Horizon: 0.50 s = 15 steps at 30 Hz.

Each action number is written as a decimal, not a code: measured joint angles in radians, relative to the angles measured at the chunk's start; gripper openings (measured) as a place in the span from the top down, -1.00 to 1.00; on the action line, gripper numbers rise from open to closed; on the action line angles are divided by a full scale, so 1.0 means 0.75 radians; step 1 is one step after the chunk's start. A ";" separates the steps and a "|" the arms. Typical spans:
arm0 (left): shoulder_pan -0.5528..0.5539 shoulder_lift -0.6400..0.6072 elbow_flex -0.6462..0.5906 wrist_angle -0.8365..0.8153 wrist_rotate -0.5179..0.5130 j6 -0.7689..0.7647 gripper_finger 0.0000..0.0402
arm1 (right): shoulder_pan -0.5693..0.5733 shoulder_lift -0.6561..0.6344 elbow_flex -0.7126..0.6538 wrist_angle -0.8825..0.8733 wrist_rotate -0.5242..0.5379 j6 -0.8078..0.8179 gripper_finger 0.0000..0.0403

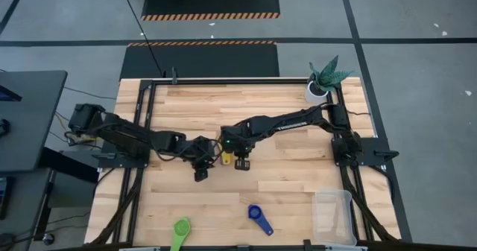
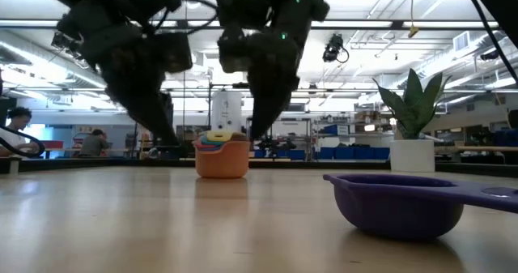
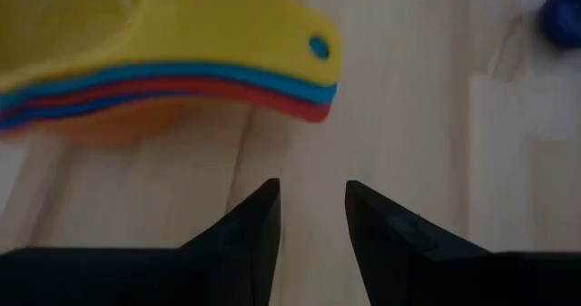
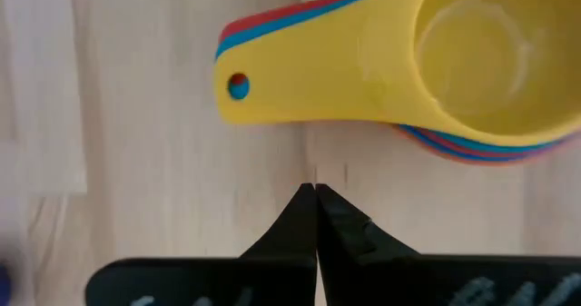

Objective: Nest measuring cups in basket
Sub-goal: Stack the green measuring cup on top of the yellow measuring cup

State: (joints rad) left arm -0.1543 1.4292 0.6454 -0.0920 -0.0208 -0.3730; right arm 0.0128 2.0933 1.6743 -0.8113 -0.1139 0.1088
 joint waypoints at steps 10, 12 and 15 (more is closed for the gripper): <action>-0.044 -0.365 0.001 -0.380 0.002 -0.041 0.34 | 0.057 -0.001 0.392 -0.435 0.026 -0.226 1.00; -0.058 -0.431 0.001 -0.437 0.002 -0.077 0.34 | 0.071 -0.001 0.490 -0.475 0.045 -0.243 1.00; -0.079 -0.523 0.001 -0.556 0.003 -0.127 0.34 | 0.099 -0.001 0.646 -0.558 0.093 -0.253 1.00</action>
State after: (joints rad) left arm -0.2139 1.0367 0.6460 -0.5092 -0.0186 -0.4679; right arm 0.0867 2.0926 2.1591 -1.2295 -0.0439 -0.0809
